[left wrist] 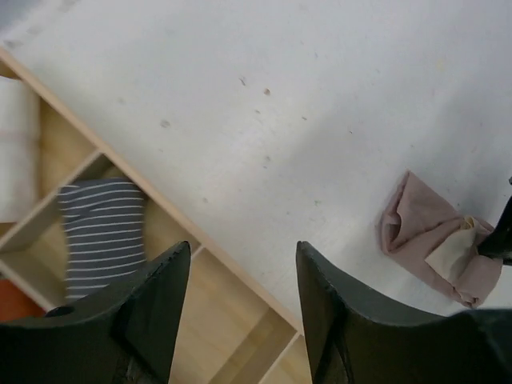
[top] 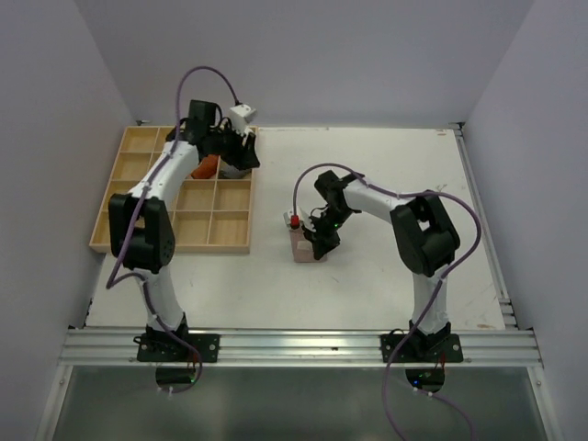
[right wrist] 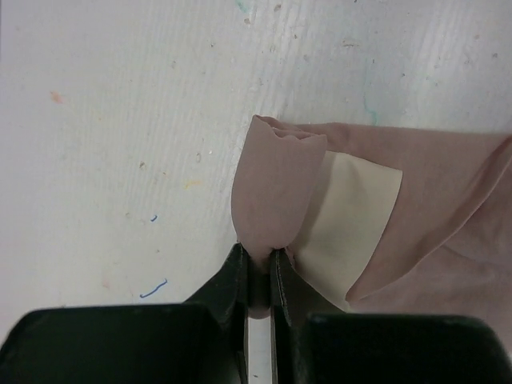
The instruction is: Roll the underwear
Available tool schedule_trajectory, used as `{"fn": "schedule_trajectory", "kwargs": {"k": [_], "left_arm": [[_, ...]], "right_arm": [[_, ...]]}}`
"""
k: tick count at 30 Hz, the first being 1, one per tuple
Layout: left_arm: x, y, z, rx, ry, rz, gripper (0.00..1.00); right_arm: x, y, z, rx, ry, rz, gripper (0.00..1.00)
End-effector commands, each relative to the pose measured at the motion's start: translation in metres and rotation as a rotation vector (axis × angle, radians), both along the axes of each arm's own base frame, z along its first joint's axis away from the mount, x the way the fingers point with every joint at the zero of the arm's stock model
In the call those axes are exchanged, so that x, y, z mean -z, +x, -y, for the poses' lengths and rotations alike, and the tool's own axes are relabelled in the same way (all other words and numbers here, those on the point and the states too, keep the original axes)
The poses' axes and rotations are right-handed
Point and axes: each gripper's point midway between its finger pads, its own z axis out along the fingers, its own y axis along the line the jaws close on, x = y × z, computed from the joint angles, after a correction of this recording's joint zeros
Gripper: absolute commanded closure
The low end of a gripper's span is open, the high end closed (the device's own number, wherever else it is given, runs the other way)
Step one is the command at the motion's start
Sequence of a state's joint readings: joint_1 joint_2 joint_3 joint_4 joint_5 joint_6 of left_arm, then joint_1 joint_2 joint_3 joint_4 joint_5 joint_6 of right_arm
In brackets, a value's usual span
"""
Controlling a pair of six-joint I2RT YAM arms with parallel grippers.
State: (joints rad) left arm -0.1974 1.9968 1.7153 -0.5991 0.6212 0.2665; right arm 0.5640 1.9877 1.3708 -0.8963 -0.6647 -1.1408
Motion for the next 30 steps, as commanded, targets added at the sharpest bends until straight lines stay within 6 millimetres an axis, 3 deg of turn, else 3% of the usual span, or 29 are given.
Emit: {"fn": "schedule_trajectory", "kwargs": {"k": [1,2,3,4,5,8,10,11,12,15,18,24,29,30], "left_arm": [[-0.1,0.016,-0.012,-0.047,-0.058,0.346,0.41],[-0.102,0.009,-0.013,-0.015,-0.039,0.38,0.41],[-0.108,0.001,-0.011,0.013,-0.042,0.424,0.42],[-0.128,-0.017,-0.011,0.042,-0.039,0.497,0.42],[-0.098,-0.036,-0.012,0.077,-0.007,0.466,0.42],[-0.07,-0.09,0.002,0.25,0.106,0.563,0.42],[-0.062,-0.124,0.027,0.371,0.158,0.632,0.42],[-0.042,-0.141,0.034,0.435,0.184,0.623,0.42],[-0.037,-0.159,0.055,0.502,0.199,0.651,0.42],[-0.019,-0.192,0.087,0.644,0.232,0.726,0.42],[0.024,-0.204,0.106,0.735,0.294,0.679,0.41],[0.055,-0.2,0.139,0.787,0.312,0.696,0.41],[0.086,-0.195,0.152,0.824,0.374,0.672,0.43],[0.1,-0.194,0.15,0.826,0.402,0.645,0.44]], "right_arm": [[0.0,-0.012,0.006,0.044,-0.022,-0.197,1.0],[0.0,-0.018,0.011,0.055,-0.045,-0.261,1.0],[-0.004,-0.008,0.01,0.067,-0.032,-0.264,1.0],[-0.003,-0.007,0.01,0.073,-0.036,-0.291,1.0],[0.006,-0.008,0.011,0.085,-0.05,-0.339,1.0],[0.009,-0.008,0.014,0.111,-0.077,-0.438,1.0],[0.006,0.0,0.011,0.117,-0.066,-0.459,1.0],[0.007,0.001,0.01,0.122,-0.072,-0.49,1.0],[0.008,0.003,0.01,0.127,-0.069,-0.503,1.0],[0.01,0.002,0.01,0.118,-0.084,-0.547,1.0],[0.01,0.003,0.01,0.12,-0.089,-0.556,1.0],[0.012,0.003,0.01,0.126,-0.093,-0.556,1.0],[0.011,0.002,0.01,0.125,-0.091,-0.553,1.0],[0.011,0.001,0.01,0.125,-0.092,-0.555,1.0]]}}
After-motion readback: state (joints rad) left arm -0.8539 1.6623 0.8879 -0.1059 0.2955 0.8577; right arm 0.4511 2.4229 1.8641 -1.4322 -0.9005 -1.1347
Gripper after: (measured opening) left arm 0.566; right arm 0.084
